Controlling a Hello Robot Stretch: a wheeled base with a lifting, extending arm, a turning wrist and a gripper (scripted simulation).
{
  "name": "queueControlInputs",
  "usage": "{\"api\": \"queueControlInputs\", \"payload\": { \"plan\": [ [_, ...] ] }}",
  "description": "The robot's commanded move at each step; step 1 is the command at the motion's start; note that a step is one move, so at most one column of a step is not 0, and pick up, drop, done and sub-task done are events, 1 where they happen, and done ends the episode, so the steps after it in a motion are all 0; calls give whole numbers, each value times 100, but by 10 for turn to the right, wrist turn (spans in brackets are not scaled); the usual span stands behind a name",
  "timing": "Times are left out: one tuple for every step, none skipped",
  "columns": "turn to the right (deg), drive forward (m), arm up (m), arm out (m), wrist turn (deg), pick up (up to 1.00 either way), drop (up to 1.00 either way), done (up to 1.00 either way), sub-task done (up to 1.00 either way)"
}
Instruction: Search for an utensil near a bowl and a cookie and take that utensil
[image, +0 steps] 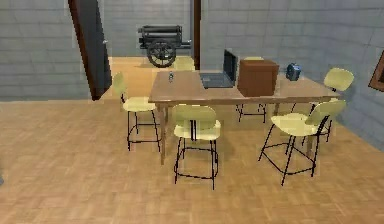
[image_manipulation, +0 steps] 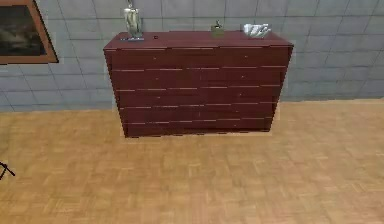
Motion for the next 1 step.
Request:
{"api": "queueControlInputs", "payload": {
  "plan": [
    [-330,0,0,0,0,0,0,0,0]
  ]
}}
